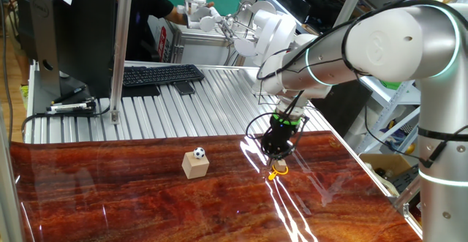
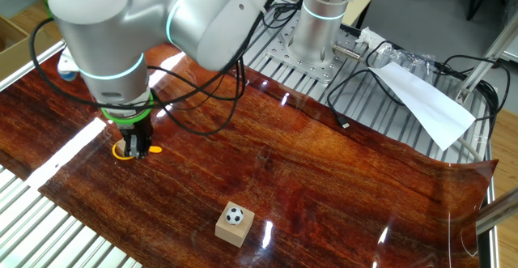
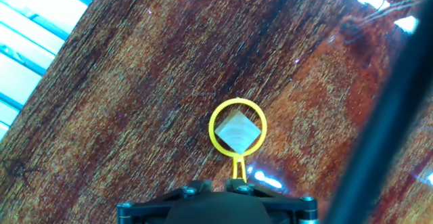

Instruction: Attach the bubble ring to the ball

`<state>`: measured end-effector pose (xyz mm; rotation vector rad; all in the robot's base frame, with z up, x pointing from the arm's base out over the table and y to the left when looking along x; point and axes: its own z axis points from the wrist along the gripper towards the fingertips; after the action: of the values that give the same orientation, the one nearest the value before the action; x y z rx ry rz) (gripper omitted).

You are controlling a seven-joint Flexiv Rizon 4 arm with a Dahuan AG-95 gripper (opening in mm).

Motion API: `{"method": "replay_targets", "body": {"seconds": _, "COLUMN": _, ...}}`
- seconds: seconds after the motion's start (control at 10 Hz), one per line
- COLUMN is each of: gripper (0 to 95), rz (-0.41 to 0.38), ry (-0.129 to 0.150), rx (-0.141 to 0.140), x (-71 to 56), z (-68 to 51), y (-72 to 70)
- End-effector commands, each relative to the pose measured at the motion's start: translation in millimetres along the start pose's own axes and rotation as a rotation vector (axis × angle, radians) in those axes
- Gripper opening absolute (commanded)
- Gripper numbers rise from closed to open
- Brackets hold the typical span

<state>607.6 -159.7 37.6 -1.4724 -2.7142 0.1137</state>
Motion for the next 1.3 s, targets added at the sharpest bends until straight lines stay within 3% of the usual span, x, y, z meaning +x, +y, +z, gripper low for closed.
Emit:
{"method": "replay_targets", "body": {"seconds": 0.1, "gripper": 38.0, "rz": -0.015, "ry": 0.000, "rx": 0.000, "x": -1.6, "z": -0.2, "y": -1.3}}
{"method": "replay_targets", "body": {"seconds": 0.4, "gripper": 38.0, "rz": -0.043, "ry": 0.019, "rx": -0.013, "x": -7.5, "z": -3.7, "y": -7.2}}
{"method": "replay_targets", "body": {"seconds": 0.6, "gripper": 38.0, "rz": -0.054, "ry": 0.045, "rx": -0.037, "x": -12.4, "z": -2.7, "y": -13.1}}
{"method": "replay_targets", "body": {"seconds": 0.8, "gripper": 38.0, "rz": -0.063, "ry": 0.038, "rx": -0.040, "x": -12.8, "z": -2.2, "y": -16.8}}
{"method": "replay_targets", "body": {"seconds": 1.1, "gripper": 38.0, "rz": -0.079, "ry": 0.051, "rx": -0.044, "x": -7.5, "z": -13.7, "y": -21.5}}
{"method": "replay_targets", "body": {"seconds": 1.3, "gripper": 38.0, "rz": -0.093, "ry": 0.042, "rx": -0.051, "x": 2.8, "z": -16.9, "y": -26.7}}
